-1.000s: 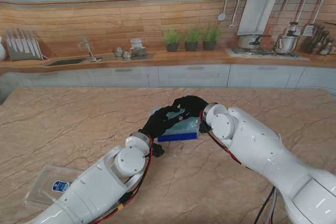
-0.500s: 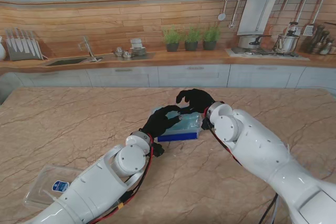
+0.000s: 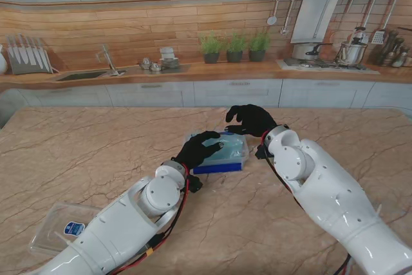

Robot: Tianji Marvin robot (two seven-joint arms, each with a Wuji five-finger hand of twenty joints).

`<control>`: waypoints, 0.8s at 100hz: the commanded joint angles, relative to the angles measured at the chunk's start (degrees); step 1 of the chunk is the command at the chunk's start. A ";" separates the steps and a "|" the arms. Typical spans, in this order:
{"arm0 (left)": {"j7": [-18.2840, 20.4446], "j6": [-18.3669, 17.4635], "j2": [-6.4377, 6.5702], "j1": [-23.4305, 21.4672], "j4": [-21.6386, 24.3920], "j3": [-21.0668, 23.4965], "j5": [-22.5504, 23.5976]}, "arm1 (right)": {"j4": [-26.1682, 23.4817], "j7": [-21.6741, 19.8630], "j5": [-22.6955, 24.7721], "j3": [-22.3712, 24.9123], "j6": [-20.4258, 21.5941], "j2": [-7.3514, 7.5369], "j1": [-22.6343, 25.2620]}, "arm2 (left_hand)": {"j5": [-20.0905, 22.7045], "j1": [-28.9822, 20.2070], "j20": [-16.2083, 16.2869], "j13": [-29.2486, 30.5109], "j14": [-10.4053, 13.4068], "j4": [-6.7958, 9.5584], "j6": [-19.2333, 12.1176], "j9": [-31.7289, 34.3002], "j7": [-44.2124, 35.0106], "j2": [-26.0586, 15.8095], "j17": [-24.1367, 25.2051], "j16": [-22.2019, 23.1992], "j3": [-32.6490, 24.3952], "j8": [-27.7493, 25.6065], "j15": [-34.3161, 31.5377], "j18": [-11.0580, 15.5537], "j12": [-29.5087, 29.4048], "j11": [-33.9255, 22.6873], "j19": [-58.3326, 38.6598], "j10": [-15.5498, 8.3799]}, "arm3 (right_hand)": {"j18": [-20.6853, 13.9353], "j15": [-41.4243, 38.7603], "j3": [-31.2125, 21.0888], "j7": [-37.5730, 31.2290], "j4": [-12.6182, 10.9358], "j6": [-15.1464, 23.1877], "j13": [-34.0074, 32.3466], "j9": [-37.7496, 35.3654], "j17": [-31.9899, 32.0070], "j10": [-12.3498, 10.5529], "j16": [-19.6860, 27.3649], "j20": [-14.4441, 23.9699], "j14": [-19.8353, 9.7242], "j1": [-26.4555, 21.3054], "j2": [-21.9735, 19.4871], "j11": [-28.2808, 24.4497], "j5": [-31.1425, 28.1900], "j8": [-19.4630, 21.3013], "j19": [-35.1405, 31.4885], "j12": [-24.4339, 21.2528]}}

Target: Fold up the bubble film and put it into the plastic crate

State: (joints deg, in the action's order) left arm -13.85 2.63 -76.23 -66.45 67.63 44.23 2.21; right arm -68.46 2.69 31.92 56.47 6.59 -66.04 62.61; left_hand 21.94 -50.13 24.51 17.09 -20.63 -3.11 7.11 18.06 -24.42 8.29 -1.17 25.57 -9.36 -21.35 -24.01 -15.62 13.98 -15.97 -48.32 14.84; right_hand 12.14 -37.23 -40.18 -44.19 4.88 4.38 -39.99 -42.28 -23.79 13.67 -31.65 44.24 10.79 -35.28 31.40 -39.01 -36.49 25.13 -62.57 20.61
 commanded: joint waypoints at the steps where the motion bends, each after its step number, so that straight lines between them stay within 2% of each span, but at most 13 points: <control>1: 0.34 0.44 -0.58 -0.45 0.35 0.02 -0.55 | -0.49 -0.99 0.00 -0.25 -0.06 0.86 0.77 | -0.53 -0.94 0.66 -0.82 -0.55 2.40 0.11 -1.55 -0.08 -2.72 -0.61 -0.52 1.40 0.13 -0.73 -0.52 0.36 -0.56 -1.07 0.90 | -1.10 -0.43 2.96 -3.02 0.66 0.29 -1.21 -0.92 0.03 0.74 -0.06 -0.70 0.42 -3.16 -3.13 -0.15 -1.06 -2.48 -2.03 -0.44; 6: 0.37 0.60 -0.62 -0.44 0.35 0.05 -0.81 | -0.82 -1.93 -0.05 0.13 0.27 1.15 1.18 | -0.62 -0.88 0.59 -1.00 -0.62 2.39 0.21 -1.65 -0.01 -2.78 -0.41 -0.60 1.47 0.17 -0.66 -0.48 0.34 -0.52 -0.90 0.99 | -1.20 -0.21 4.94 -5.63 0.29 0.67 -1.91 -1.92 0.02 0.60 -0.09 -0.94 0.43 -5.12 -4.87 0.27 -0.85 -4.37 -1.56 -0.63; 11: 0.40 0.79 -0.68 -0.42 0.34 0.08 -1.05 | -0.92 -2.69 0.01 0.32 0.85 1.39 1.41 | -0.55 -0.88 0.52 -1.10 -0.65 2.39 0.22 -1.61 0.00 -2.87 -0.42 -0.68 1.51 0.19 -0.61 -0.44 0.34 -0.53 -0.77 0.98 | -1.18 0.07 4.63 -6.88 -0.01 0.62 -2.54 -2.62 -0.19 0.50 0.01 -1.65 0.42 -6.55 -5.65 0.55 -1.47 -5.32 -0.18 -0.77; 23: 0.33 1.11 -0.83 -0.39 0.34 0.16 -1.62 | -0.70 -3.66 -0.30 0.19 1.67 1.60 1.53 | -0.54 -0.90 0.41 -1.25 -0.48 2.36 0.21 -1.66 0.04 -3.21 -0.34 -0.84 1.63 0.23 -0.56 -0.30 0.33 -0.54 -0.55 0.78 | -1.15 1.10 -3.24 -7.78 0.70 -0.47 -5.47 -5.33 -2.81 0.05 0.71 -5.27 0.54 -9.33 -5.05 1.52 -4.24 -6.96 4.75 -1.25; 33: 0.33 1.28 -0.94 -0.36 0.32 0.21 -2.10 | -0.16 -3.87 -0.60 -0.37 2.20 1.58 1.26 | -0.54 -1.01 0.28 -1.61 -0.24 2.33 0.64 -1.82 0.06 -3.48 -0.10 -0.96 1.75 0.26 -0.45 0.11 0.35 -0.57 -0.29 0.75 | -0.57 3.28 -9.81 -7.86 1.70 -1.87 -8.05 -7.08 -6.12 -0.09 2.18 -9.11 0.80 -10.77 -2.17 2.51 -6.34 -8.49 6.74 -1.70; 39: 0.32 1.41 -0.99 -0.35 0.31 0.23 -2.28 | 0.04 -4.60 -0.66 -0.86 2.52 1.71 0.99 | -0.35 -1.07 0.26 -1.64 -0.09 2.32 1.49 -1.77 0.16 -3.51 -0.10 -1.00 1.85 0.36 -0.49 0.23 0.38 -0.64 -0.25 0.85 | -0.66 5.10 -12.00 -7.57 2.17 -2.68 -8.97 -7.53 -7.45 -0.13 3.25 -11.01 0.60 -11.44 -1.07 3.48 -6.90 -9.48 7.44 -2.19; 47: 0.16 1.41 -1.09 -0.32 0.17 0.22 -2.39 | 0.32 -5.43 -0.60 -1.74 2.65 1.84 0.48 | 0.32 -1.24 0.37 -1.25 1.38 2.30 2.80 -1.53 0.93 -3.50 -0.34 -1.54 1.97 1.09 -0.14 1.08 0.48 -0.85 -0.54 1.36 | -0.80 7.40 -14.45 -7.35 2.49 -3.93 -9.98 -7.94 -9.11 -0.19 4.64 -13.48 0.69 -12.29 0.20 4.80 -7.46 -10.74 7.95 -2.70; 59: -0.10 1.25 -1.21 -0.37 0.08 0.31 -2.70 | 1.10 -6.28 -1.55 -3.37 2.72 1.71 -0.53 | 0.88 -1.32 0.32 -1.34 2.69 2.24 3.67 -1.47 1.52 -3.75 0.01 -2.34 2.12 1.88 0.27 2.44 0.54 -0.96 -0.44 0.90 | -0.75 10.00 -17.75 -6.03 2.30 -5.36 -10.18 -7.81 -10.48 -0.11 6.17 -16.96 0.87 -13.23 1.02 6.48 -8.21 -12.04 9.18 -3.14; 80: -0.09 1.14 -1.21 -0.46 0.08 0.55 -3.07 | 3.66 -6.59 -3.98 -6.70 3.04 0.96 -2.86 | 1.37 -1.21 0.15 -1.85 3.02 2.13 4.01 -1.58 1.87 -4.20 0.45 -2.68 2.55 2.51 0.21 2.81 0.56 -0.97 -0.12 0.43 | -1.14 13.50 -22.74 -1.02 1.16 -7.39 -8.34 -5.72 -10.15 0.00 8.85 -22.40 1.13 -13.73 0.46 8.27 -10.23 -10.97 10.72 -3.45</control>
State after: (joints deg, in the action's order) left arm -13.99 3.78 -76.96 -66.51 67.60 44.66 -0.58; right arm -65.19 -3.57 28.18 50.40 9.41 -64.22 60.23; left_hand 21.95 -50.48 24.51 16.96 -19.76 -2.49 10.72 18.02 -24.13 6.42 -1.07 23.43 -8.21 -19.49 -23.97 -14.78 13.97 -15.96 -48.32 16.47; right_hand 12.22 -25.35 -59.49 -46.75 5.22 -2.11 -49.74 -49.57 -33.59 13.61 -24.15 24.31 11.29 -45.84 31.38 -31.93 -45.09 13.75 -53.02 17.80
